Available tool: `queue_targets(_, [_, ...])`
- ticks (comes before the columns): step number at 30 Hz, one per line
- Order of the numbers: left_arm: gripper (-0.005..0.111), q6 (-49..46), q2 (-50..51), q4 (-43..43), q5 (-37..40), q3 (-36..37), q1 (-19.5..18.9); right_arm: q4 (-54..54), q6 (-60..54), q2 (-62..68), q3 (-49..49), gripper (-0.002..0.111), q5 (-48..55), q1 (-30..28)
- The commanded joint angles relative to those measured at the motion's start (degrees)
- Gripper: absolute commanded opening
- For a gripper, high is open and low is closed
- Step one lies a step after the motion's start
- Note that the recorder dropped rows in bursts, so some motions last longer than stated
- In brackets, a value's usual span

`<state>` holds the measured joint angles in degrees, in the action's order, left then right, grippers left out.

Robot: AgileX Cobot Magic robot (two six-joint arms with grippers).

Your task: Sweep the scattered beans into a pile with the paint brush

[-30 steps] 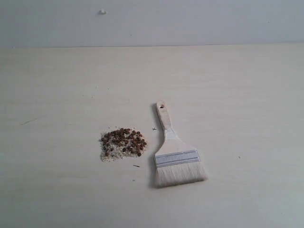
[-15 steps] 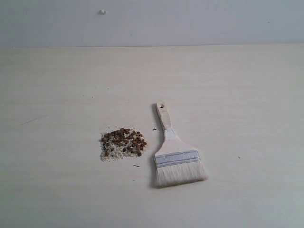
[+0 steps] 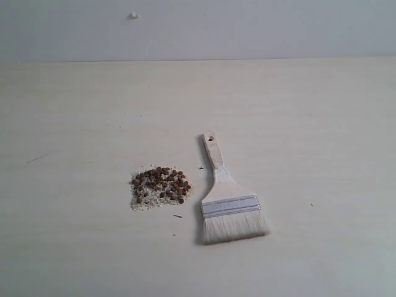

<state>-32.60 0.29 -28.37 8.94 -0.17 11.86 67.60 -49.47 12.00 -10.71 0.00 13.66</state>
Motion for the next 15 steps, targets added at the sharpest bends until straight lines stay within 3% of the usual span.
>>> queue_targets(1, [0.0,0.0,-0.29,-0.11,-0.26,0.17,0.23,-0.74,-1.89,-3.3,0.05,0.0,2.36,-4.05])
queue_targets(8, [0.0,0.0,-0.29,-0.11,-0.26,0.17,0.23,-3.41,-2.02,-9.71,0.05,0.0,7.33,-10.97])
queue_targets(15, [0.0,0.0,-0.29,-0.11,-0.26,0.17,0.23,-14.18,-2.02,-12.0,0.05,0.0,9.21,-12.27])
